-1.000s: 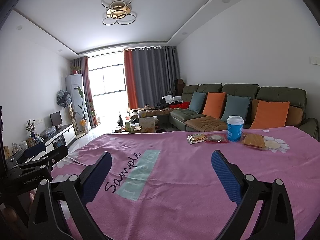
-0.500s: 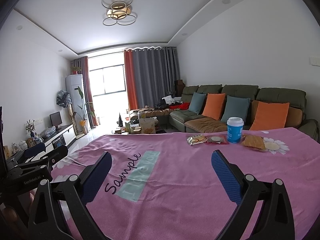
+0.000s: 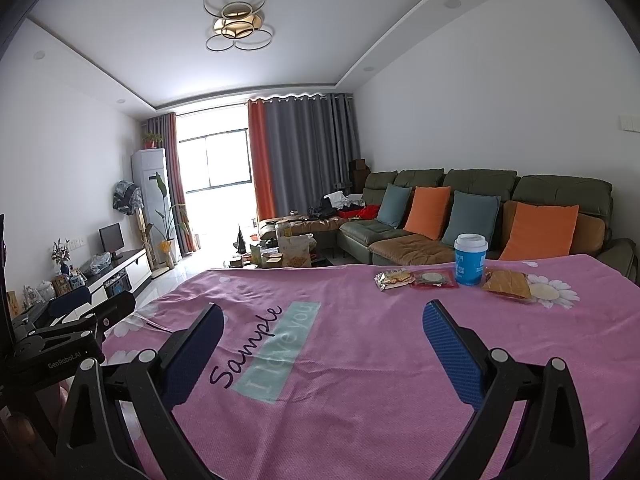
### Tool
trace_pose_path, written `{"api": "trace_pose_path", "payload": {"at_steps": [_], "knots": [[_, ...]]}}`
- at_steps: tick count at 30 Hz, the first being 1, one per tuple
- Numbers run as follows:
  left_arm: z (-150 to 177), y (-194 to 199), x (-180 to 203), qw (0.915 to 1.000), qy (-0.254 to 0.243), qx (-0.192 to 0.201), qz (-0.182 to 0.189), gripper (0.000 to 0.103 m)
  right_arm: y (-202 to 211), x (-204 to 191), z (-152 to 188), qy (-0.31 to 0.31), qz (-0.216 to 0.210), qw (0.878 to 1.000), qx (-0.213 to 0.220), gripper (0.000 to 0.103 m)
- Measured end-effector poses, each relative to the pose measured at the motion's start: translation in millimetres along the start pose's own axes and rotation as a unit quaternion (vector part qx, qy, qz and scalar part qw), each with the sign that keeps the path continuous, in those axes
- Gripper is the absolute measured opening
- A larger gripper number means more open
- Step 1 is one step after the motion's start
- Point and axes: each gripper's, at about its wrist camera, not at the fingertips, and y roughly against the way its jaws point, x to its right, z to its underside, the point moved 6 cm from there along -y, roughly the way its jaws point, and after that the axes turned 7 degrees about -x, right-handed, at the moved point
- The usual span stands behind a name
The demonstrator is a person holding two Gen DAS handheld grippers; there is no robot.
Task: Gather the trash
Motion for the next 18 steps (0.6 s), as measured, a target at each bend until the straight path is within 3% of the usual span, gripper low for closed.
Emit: {"api": "trace_pose_path", "payload": {"at_steps": [18], "knots": [[1.1, -2.0, -2.6, 1.0, 0.001, 0.0, -0.002, 0.097, -0.2, -0.2, 0.6, 0.0, 0.0, 1.0, 0.0, 0.096]]}}
